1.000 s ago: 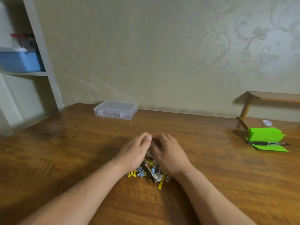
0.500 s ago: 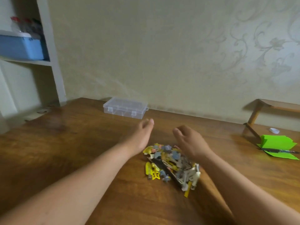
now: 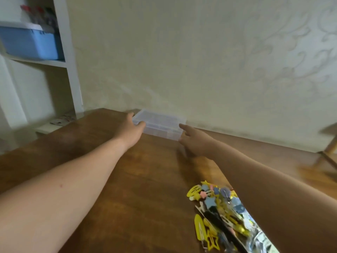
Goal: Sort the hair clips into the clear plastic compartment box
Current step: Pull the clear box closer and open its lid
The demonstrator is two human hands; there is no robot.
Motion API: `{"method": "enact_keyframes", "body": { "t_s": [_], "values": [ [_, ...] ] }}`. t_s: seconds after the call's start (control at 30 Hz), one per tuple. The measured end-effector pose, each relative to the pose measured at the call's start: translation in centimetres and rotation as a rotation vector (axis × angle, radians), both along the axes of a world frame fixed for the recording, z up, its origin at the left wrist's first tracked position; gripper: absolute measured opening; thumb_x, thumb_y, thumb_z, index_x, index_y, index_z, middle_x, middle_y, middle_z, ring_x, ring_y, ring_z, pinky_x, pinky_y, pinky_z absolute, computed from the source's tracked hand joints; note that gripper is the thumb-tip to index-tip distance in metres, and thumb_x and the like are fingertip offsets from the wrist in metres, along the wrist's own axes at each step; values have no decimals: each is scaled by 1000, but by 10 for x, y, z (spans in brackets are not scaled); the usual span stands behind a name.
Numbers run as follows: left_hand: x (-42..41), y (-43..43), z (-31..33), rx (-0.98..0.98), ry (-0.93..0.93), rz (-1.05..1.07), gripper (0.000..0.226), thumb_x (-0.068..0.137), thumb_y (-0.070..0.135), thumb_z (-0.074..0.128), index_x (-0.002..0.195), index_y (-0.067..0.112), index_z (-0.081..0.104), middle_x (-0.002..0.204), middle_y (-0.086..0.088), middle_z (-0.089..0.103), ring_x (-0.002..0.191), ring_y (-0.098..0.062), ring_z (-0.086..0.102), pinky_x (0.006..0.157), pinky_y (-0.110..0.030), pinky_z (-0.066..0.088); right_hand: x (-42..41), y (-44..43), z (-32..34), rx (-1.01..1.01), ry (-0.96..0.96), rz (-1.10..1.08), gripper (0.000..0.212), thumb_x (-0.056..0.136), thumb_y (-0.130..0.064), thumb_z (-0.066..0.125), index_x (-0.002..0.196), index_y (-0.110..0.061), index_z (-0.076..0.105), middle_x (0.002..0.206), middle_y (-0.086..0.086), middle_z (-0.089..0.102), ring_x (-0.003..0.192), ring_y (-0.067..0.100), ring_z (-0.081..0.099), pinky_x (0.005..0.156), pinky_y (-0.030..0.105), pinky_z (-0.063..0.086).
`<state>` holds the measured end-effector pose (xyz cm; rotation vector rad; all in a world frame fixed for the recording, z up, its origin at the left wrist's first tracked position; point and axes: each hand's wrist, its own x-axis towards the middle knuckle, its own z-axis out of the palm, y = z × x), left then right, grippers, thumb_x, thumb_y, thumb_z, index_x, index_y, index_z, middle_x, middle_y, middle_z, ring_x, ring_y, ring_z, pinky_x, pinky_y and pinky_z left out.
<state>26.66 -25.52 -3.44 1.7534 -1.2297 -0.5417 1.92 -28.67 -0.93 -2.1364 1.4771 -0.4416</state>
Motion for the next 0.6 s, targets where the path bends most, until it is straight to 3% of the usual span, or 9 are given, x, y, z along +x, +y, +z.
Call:
{"method": "enact_keyframes", "body": {
  "t_s": [0.13,0.2,0.27,0.4,0.53,0.6],
  "values": [
    [-35,15,0,3,-75,-158,67,95,53,57,157,29,47,149,1,56,124,-23,61,106,-45,52,-47,12,7,-25,-23,-112,63,105,-36,62,163,-27,38,157,8,52,135,28,57,113,41,49],
    [-64,25,-3,18,-146,-270,63,90,57,54,147,32,57,135,-1,57,115,-23,63,106,-47,53,-92,31,8,-39,-36,-191,57,105,-39,63,158,-27,47,151,7,56,131,26,60,107,34,48],
    [-102,34,-4,23,-273,-372,50,97,50,54,137,22,63,123,-6,56,107,-28,63,104,-45,52,-146,56,3,-84,-57,-273,50,103,-40,64,151,-30,55,146,7,62,126,23,63,107,34,48],
    [-183,51,9,15,-419,-563,44,110,37,47,140,11,64,138,-10,55,124,-30,59,109,-37,45,-229,119,-8,-180,-88,-454,44,101,-45,64,144,-37,61,129,4,70,107,23,67,96,37,51],
    [-225,68,20,46,-511,-650,43,113,31,38,139,9,64,141,-6,52,129,-28,56,107,-33,44,-266,157,-19,-224,-119,-526,57,98,-44,69,152,-32,54,118,0,67,106,21,63,92,32,44],
    [-225,81,19,18,-575,-631,37,113,32,38,126,11,66,136,-5,56,124,-27,58,106,-38,47,-267,167,-23,-245,-145,-495,65,96,-41,73,155,-29,50,117,-5,64,104,16,62,89,29,43]
  ]
}}
